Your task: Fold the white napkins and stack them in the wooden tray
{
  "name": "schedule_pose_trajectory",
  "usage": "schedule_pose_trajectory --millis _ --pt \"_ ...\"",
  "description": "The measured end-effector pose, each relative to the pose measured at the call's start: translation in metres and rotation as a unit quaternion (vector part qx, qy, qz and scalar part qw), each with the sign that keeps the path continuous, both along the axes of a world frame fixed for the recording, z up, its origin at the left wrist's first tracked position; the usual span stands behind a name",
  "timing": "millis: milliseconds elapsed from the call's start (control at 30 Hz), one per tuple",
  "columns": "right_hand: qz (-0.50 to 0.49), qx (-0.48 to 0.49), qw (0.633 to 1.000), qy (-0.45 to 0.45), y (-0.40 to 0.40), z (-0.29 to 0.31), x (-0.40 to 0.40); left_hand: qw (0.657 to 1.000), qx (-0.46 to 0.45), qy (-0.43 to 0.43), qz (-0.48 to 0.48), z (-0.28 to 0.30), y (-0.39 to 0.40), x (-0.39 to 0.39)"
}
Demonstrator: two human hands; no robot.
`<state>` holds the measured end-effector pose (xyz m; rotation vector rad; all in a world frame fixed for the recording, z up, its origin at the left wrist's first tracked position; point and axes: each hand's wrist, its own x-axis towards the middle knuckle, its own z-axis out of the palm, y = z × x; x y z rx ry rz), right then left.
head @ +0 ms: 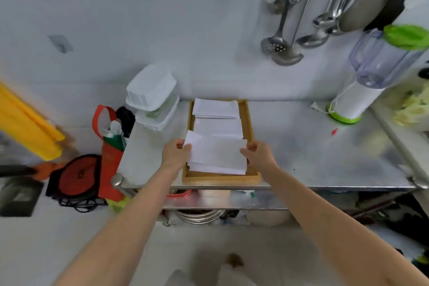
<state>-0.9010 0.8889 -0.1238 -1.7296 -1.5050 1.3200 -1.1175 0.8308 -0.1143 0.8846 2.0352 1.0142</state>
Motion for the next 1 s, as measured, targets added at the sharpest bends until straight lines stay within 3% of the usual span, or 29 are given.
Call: schedule_pose_trajectory --millis 167,367,633,733,867,933,1000 --pt "-0.014 0.05 0.997 -0.051 0.049 -0.001 -0.016 0.999 0.008 0.037 0.029 -0.003 0.043 -0.007" --pt "0.009 0.136 0.984 -0.113 0.089 -0.011 -0.036 0.981 0.035 0.146 -0.122 -0.015 0.09 -0.017" --pt "0.088 0.121 0.962 -0.226 0.116 -0.038 -0.059 0.955 -0.022 0.189 -0.229 -0.041 0.127 -0.038" --pt "0.142 0.109 0.937 -0.301 0.113 -0.055 -0.06 0.942 -0.05 0.212 -0.255 -0.053 0.129 -0.043" --pt "0.222 0.145 0.854 -0.447 0.109 -0.066 -0.057 0.896 -0.073 0.316 -0.304 -0.061 0.133 -0.052" --pt "0.238 0.133 0.856 -0.439 0.108 -0.065 -0.055 0.861 -0.071 0.389 -0.32 -0.058 0.136 -0.055" --pt "0.203 0.123 0.889 -0.392 0.105 -0.057 -0.053 0.845 -0.037 0.407 -0.345 -0.049 0.14 -0.052"
